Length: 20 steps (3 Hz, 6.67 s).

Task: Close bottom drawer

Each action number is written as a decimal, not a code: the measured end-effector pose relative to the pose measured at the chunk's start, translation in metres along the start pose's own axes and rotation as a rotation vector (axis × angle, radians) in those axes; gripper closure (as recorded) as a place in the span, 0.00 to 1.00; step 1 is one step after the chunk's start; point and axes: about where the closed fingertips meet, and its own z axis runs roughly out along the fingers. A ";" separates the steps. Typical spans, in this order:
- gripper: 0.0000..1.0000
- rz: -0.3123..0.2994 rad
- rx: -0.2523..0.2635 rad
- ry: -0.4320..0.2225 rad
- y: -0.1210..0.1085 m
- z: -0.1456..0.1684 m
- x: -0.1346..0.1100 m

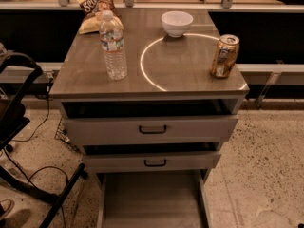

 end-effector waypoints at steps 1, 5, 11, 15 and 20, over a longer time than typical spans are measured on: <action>1.00 0.018 -0.053 0.026 0.002 0.049 -0.014; 1.00 -0.076 -0.233 0.179 0.094 0.275 0.024; 1.00 -0.331 -0.206 -0.117 0.140 0.404 -0.019; 1.00 -0.522 -0.103 -0.283 0.096 0.388 -0.151; 1.00 -0.506 -0.103 -0.289 0.063 0.445 -0.176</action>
Offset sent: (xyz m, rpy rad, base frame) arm 0.0797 0.0217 -0.3359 -0.1193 0.2125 0.1433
